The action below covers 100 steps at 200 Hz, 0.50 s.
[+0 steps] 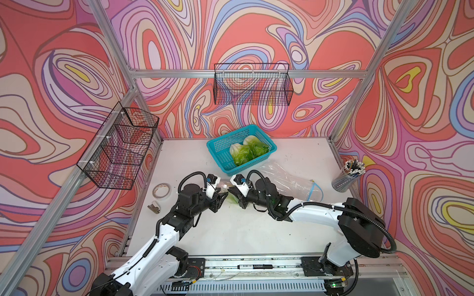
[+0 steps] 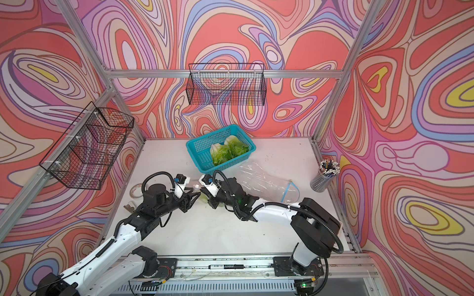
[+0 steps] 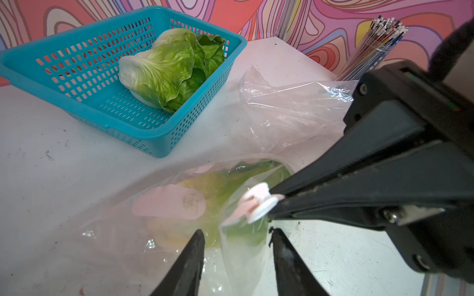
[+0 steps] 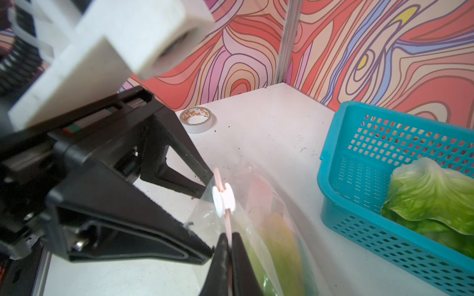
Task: Open the zip-top bag and take out the chinese cabbages
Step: Adjust the zipper food storage bag at the center of the board.
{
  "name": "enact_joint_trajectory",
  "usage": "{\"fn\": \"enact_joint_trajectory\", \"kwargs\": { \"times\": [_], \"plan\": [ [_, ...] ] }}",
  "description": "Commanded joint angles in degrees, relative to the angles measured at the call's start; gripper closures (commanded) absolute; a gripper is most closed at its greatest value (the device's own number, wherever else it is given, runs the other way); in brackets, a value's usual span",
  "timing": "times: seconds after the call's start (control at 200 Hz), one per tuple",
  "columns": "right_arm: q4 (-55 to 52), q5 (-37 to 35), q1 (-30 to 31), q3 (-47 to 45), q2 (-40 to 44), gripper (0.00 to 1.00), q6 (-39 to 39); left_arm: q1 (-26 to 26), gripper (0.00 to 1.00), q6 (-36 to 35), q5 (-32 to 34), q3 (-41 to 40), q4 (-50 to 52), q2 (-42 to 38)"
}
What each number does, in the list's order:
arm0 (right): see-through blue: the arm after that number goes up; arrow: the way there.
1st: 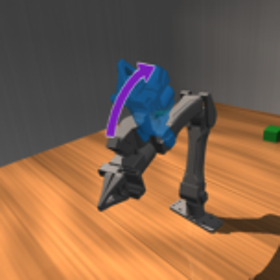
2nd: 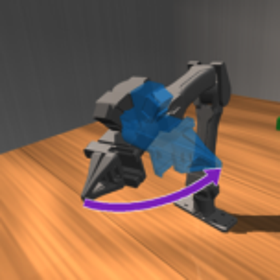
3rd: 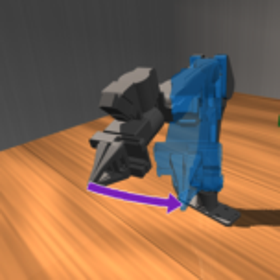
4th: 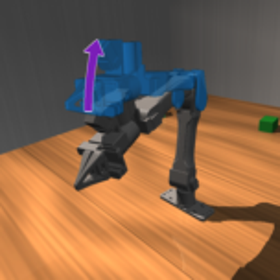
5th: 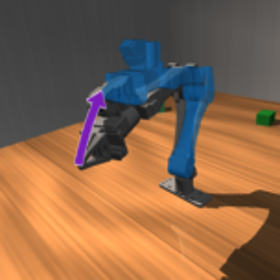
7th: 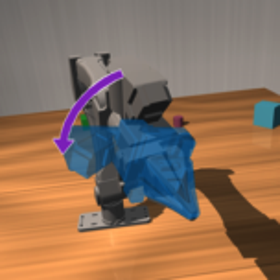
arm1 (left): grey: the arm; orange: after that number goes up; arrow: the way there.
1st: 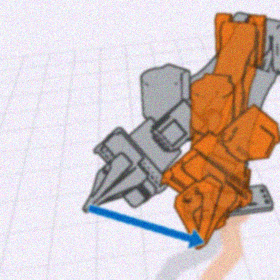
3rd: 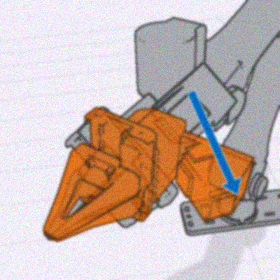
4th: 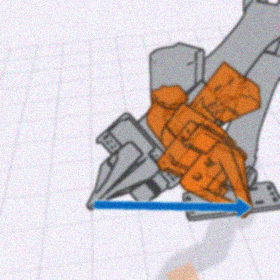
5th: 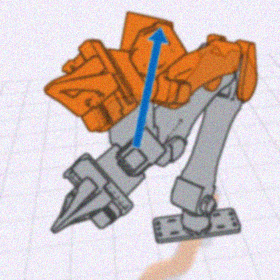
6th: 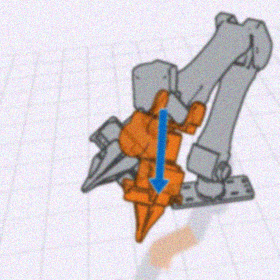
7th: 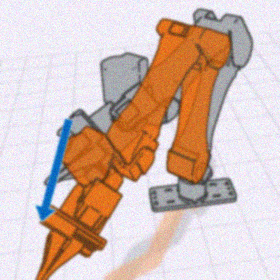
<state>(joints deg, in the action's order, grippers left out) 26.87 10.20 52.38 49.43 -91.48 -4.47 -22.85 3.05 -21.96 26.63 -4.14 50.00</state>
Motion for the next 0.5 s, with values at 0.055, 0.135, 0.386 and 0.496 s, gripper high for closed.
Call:
{"fn": "enact_joint_trajectory", "kwargs": {
  "times": [0.055,0.135,0.386,0.496],
  "plan": [
    [1.0,1.3,-0.5,-0.5,1.4,1.00,0.3,-0.2,0.67,-1.5,-1.9,1.6,-2.6,0.7],
    [0.8,1.6,-0.5,-0.5,1.4,1.00,0.3,-0.2,0.74,-1.5,-2.1,1.6,-2.9,0.6],
    [0.8,1.5,-0.6,-0.9,1.9,1.00,0.3,-0.1,0.90,-1.1,-2.2,1.1,-3.5,0.0],
    [0.7,1.4,-0.6,-0.9,1.7,1.00,0.4,-0.1,0.96,-1.0,-2.8,1.2,-3.8,0.0]
  ]
}}
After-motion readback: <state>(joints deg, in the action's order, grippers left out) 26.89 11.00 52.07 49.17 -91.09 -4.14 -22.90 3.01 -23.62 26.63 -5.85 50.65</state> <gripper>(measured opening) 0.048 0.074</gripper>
